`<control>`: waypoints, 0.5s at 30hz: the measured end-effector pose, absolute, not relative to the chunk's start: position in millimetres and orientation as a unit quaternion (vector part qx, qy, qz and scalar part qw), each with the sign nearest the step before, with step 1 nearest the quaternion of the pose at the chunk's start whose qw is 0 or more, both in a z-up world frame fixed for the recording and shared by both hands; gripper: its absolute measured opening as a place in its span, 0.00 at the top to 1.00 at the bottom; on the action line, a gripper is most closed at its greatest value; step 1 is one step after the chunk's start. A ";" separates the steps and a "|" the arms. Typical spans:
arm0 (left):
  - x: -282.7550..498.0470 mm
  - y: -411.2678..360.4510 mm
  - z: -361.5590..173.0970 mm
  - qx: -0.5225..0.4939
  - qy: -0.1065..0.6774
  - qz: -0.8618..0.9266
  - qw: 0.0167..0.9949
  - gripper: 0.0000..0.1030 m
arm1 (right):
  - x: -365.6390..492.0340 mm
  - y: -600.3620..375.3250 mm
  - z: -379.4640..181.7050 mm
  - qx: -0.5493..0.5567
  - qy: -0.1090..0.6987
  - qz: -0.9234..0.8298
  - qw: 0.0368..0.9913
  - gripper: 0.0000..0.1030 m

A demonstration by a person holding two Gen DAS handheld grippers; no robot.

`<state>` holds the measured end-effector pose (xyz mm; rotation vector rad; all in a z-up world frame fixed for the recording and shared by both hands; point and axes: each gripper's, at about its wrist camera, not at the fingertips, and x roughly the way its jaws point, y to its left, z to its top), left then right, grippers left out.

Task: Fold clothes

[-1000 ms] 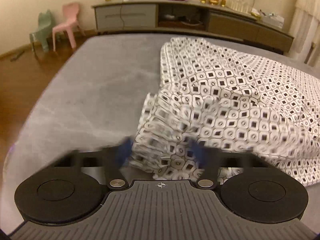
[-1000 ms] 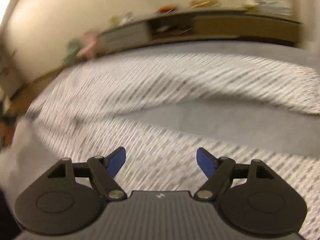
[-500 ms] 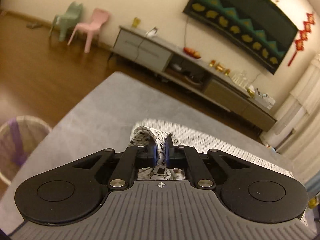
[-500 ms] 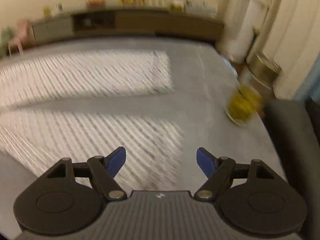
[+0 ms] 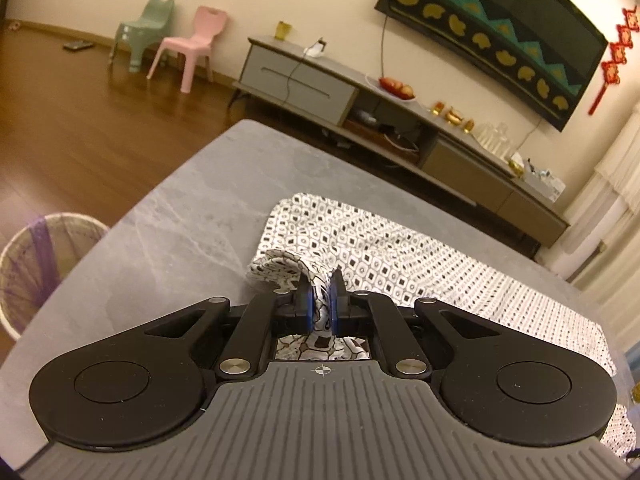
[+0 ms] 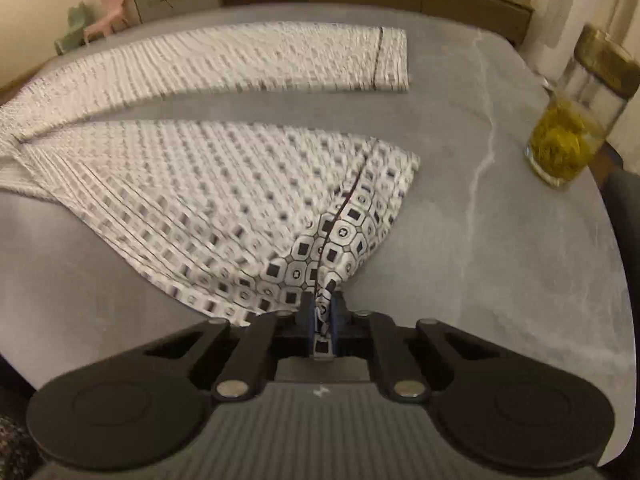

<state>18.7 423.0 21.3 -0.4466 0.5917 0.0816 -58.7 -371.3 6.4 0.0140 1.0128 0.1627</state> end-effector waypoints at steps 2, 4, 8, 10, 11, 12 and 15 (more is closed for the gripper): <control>16.6 430.7 33.2 -0.219 0.272 0.049 0.936 1.00 | -68.1 -391.6 43.4 0.079 0.422 0.087 0.899 0.94; 21.4 438.6 47.2 -0.226 0.258 0.049 0.938 1.00 | -72.9 -419.5 85.4 0.163 0.343 0.091 0.920 0.95; 67.3 434.7 55.5 -0.199 0.285 0.056 0.936 1.00 | -16.1 -446.3 95.0 0.222 0.339 -0.002 0.914 0.95; 86.5 425.9 41.1 -0.171 0.328 0.044 0.928 1.00 | 24.2 -441.4 69.8 0.205 0.391 -0.047 0.896 0.93; 87.8 424.7 32.2 -0.163 0.343 0.043 0.924 1.00 | 37.0 -436.6 52.4 0.200 0.416 -0.061 0.885 0.91; 86.5 424.6 23.2 -0.158 0.354 0.045 0.921 1.00 | 44.2 -433.9 37.5 0.198 0.432 -0.073 0.877 0.82; 67.6 429.6 -1.8 -0.164 0.380 0.027 0.910 0.97 | 36.7 -431.3 10.5 0.219 0.427 -0.083 0.873 0.52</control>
